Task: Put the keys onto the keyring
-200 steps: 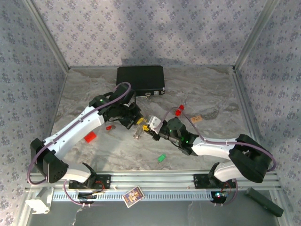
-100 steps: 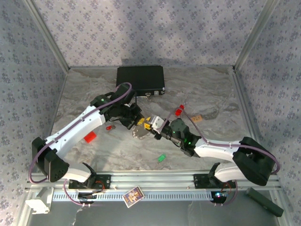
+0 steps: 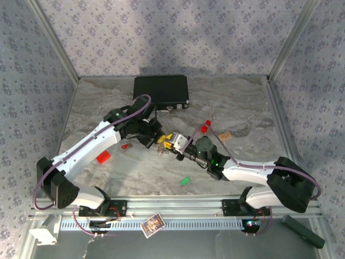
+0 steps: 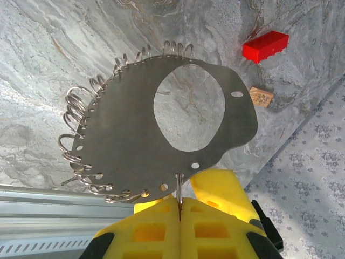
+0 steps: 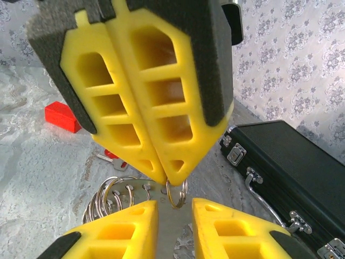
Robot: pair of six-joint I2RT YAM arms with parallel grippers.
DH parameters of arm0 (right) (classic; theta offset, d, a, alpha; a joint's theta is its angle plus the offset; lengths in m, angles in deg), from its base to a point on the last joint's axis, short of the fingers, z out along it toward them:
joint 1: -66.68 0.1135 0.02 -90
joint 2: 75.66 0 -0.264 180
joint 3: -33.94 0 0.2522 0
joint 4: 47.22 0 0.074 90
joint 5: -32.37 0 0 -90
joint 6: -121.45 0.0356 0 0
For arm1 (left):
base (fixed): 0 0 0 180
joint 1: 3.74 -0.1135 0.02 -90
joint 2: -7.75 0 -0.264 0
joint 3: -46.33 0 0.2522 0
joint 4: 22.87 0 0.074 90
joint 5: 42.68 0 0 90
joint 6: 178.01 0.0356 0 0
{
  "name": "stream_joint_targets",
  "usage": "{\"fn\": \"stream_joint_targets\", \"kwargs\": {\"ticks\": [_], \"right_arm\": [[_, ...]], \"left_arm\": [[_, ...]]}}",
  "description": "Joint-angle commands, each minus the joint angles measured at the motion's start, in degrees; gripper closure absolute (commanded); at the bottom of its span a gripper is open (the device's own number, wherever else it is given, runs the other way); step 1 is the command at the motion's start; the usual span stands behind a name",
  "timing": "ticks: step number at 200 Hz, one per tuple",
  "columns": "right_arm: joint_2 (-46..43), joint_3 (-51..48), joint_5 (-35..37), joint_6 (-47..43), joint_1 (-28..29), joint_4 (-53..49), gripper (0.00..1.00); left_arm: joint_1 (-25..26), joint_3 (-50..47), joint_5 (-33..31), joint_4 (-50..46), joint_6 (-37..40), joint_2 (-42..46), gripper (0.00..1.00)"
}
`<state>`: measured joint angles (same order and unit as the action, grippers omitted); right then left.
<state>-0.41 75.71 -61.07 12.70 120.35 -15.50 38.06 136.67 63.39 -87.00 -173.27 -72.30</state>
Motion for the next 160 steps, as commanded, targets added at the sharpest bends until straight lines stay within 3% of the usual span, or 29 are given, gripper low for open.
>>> {"fn": "stream_joint_targets", "kwargs": {"ticks": [1,68,103,129,160], "right_arm": [[-0.4,0.7,-0.2,-0.7,0.4,2.1,0.79],[1.6,2.1,1.0,-0.4,1.0,3.9,0.88],[1.5,2.4,1.3,-0.7,1.0,3.1,1.00],[0.3,2.5,1.8,-1.1,0.8,0.4,1.00],[-1.0,4.1,-1.3,-0.8,-0.5,-6.7,1.00]], "left_arm": [[0.4,0.1,1.8,-0.2,-2.6,-0.5,1.00],[0.4,-0.6,1.9,0.4,-3.6,-0.2,1.00],[0.3,-1.7,1.0,1.7,-3.7,0.6,1.00],[-1.9,-4.1,-4.5,5.1,0.3,4.5,0.64],[-7.5,-6.9,-19.3,11.1,22.2,12.7,0.37]]}}
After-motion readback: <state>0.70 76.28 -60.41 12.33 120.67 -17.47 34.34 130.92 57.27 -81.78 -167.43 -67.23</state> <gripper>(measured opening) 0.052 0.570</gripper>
